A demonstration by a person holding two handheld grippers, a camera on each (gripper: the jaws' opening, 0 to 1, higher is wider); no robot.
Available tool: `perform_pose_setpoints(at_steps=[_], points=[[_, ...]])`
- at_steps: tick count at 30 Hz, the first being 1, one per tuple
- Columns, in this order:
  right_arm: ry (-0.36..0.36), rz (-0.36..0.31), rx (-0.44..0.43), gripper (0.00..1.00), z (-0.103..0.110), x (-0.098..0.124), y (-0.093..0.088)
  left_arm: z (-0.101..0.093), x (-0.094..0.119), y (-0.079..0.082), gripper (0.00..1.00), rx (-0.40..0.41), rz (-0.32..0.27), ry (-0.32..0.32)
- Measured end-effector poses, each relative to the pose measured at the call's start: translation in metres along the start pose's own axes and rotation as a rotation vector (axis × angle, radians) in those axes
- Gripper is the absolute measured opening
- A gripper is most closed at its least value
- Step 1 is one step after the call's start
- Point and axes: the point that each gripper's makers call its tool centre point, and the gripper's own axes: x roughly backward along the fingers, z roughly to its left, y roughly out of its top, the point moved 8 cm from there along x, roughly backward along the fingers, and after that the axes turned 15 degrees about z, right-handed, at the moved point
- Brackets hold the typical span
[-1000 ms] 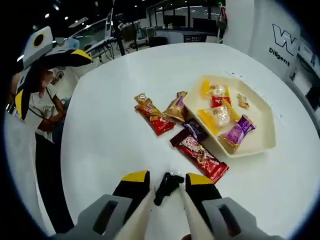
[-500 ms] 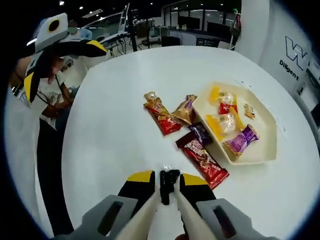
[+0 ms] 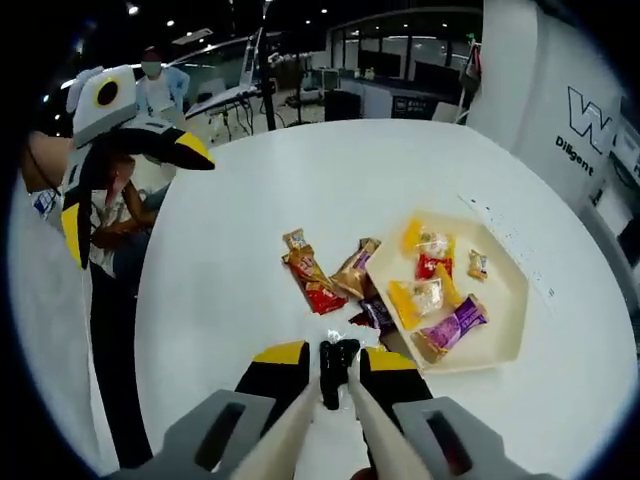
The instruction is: Place the target food into the container with the food tongs after gripping and lifting it, then release it inside without dropping or visibly crushing the food.
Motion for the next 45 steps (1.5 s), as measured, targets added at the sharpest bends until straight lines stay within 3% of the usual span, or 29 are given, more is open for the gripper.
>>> perform_pose_setpoints(at_steps=[7,20,25,34,42,45], points=[[-0.032,-0.029,0.0,0.13,-0.019,0.014,0.019,0.0,0.001,0.002,0.79,-0.004,-0.001,0.002],[-0.118,-0.06,-0.076,0.14,-0.089,0.033,0.05,0.009,0.005,-0.002,0.79,0.008,-0.005,0.021],[-0.139,-0.073,-0.093,0.15,-0.102,0.035,0.061,0.011,0.006,-0.004,0.79,0.016,-0.002,0.027],[-0.145,-0.09,-0.101,0.16,-0.111,0.035,0.071,0.017,0.006,-0.007,0.79,0.025,-0.002,0.034],[-0.136,-0.086,-0.083,0.16,-0.115,0.031,0.068,0.014,0.005,-0.005,0.79,0.024,-0.002,0.031],[-0.127,-0.086,-0.066,0.16,-0.107,0.031,0.066,0.012,0.005,-0.004,0.79,0.025,-0.003,0.029]])
